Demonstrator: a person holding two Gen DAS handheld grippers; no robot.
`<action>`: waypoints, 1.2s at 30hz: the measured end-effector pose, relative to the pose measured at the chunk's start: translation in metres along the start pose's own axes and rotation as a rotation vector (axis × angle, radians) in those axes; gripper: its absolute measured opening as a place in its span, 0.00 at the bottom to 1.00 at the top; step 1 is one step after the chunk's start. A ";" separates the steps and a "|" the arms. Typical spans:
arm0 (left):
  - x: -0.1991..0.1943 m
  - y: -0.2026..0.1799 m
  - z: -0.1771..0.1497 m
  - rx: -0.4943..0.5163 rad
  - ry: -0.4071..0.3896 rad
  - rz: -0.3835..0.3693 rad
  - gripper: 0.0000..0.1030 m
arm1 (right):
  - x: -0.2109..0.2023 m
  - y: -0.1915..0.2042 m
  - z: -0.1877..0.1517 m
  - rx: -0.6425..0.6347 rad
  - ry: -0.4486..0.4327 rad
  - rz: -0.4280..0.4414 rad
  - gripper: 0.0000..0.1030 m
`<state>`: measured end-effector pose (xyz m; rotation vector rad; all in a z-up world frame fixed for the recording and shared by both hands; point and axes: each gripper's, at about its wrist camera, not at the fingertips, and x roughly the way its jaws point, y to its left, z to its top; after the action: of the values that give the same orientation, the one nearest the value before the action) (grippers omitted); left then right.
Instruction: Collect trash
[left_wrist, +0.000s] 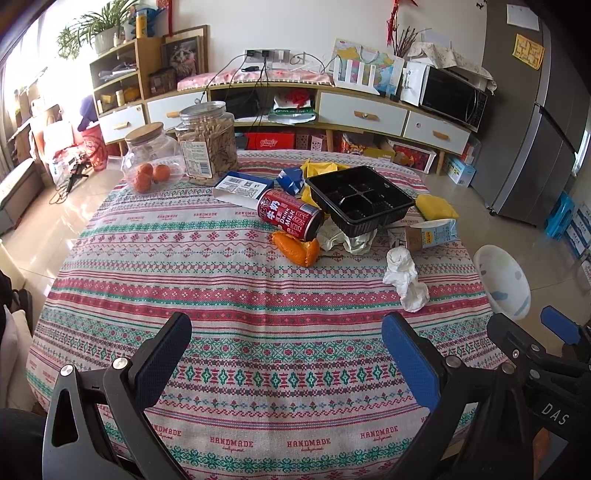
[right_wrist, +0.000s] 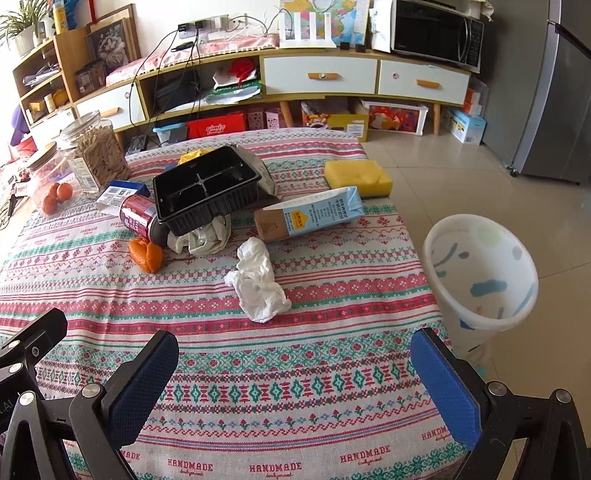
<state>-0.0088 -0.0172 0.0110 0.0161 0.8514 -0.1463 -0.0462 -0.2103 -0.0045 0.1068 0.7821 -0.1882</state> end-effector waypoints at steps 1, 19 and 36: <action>0.000 0.000 0.000 0.000 0.000 -0.001 1.00 | 0.000 0.000 0.000 0.000 0.000 0.000 1.00; 0.010 0.006 0.002 -0.009 0.031 -0.007 1.00 | 0.008 -0.003 0.003 0.011 0.032 -0.003 1.00; 0.078 0.040 0.099 -0.205 0.230 -0.168 0.92 | 0.084 -0.078 0.100 0.298 0.300 0.217 0.99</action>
<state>0.1210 0.0060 0.0157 -0.2348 1.0948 -0.2167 0.0651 -0.3136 0.0046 0.5084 1.0305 -0.0818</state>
